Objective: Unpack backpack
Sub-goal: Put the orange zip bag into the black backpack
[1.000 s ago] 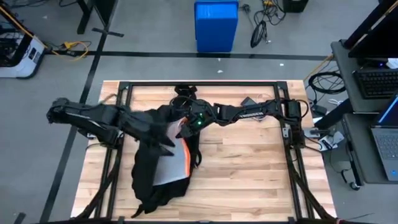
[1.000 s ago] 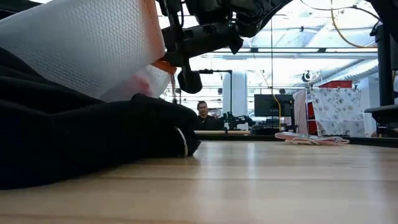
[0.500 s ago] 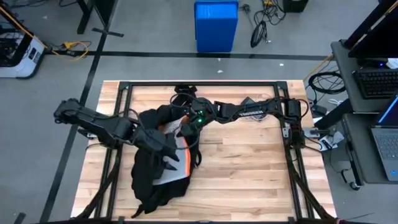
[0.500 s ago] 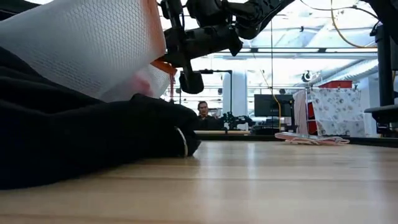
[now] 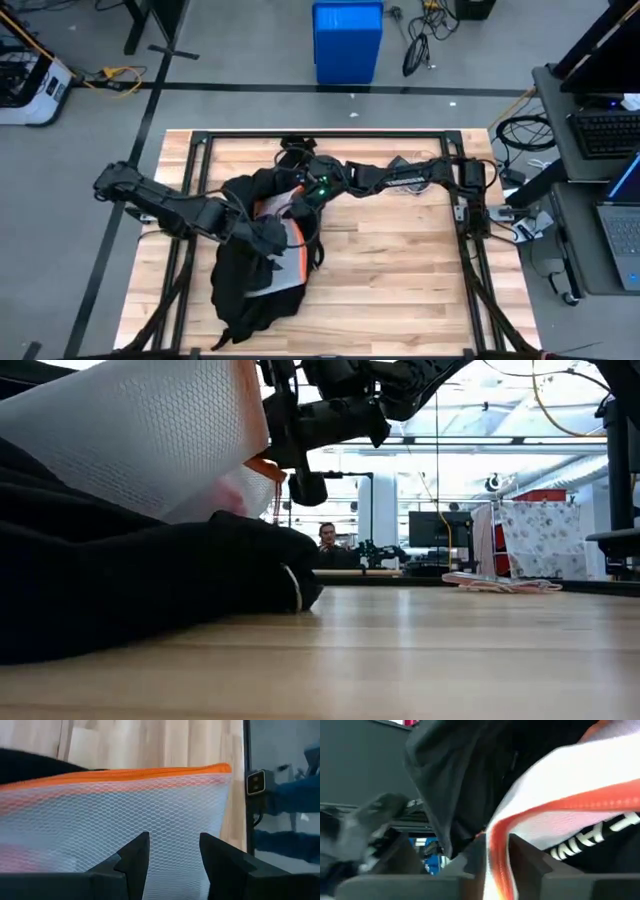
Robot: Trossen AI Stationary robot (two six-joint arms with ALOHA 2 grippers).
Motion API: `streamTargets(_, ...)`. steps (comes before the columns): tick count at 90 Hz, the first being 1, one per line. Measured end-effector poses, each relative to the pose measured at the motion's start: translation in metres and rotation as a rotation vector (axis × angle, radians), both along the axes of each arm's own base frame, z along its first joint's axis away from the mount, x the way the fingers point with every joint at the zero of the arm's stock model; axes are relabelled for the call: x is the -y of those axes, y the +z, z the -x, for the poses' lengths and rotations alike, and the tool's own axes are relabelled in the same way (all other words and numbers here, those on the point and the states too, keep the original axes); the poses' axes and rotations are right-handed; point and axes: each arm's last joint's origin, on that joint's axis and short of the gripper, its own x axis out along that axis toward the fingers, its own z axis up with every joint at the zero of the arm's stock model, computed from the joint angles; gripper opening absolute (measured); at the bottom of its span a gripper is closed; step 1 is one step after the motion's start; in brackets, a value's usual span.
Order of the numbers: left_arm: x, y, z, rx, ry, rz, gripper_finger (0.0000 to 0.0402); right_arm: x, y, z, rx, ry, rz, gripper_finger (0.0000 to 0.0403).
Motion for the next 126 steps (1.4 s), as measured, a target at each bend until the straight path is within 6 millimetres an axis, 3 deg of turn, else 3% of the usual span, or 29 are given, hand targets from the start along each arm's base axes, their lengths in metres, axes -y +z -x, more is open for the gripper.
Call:
streamTargets(26,0.019,0.0,0.008,-0.001,0.019,-0.002,0.0162,0.002,0.01,0.008,-0.039,0.08,-0.1,0.015)
streamTargets(51,0.028,0.005,0.015,0.019,0.124,0.061,0.0162,0.007,0.048,0.034,-0.068,0.051,-0.098,0.0155)
streamTargets(69,0.042,0.007,0.018,0.077,0.129,0.043,0.0162,0.001,0.069,0.068,-0.142,0.107,0.07,0.0155)
streamTargets(82,0.053,0.008,0.017,0.135,0.085,0.03,0.0162,-0.018,0.08,0.1,-0.273,0.193,0.13,0.0155)
streamTargets(92,0.064,0.001,0.009,0.213,0.02,-0.089,0.0162,-0.036,0.087,0.115,-0.349,0.206,0.154,0.0155)
streamTargets(106,0.077,-0.029,-0.007,0.172,0.009,-0.224,0.0162,-0.063,0.091,0.12,-0.401,0.165,0.183,0.0155)
streamTargets(126,0.099,-0.053,-0.021,0.178,-0.031,-0.208,0.0162,-0.096,0.09,0.121,-0.444,0.054,0.241,0.0155)
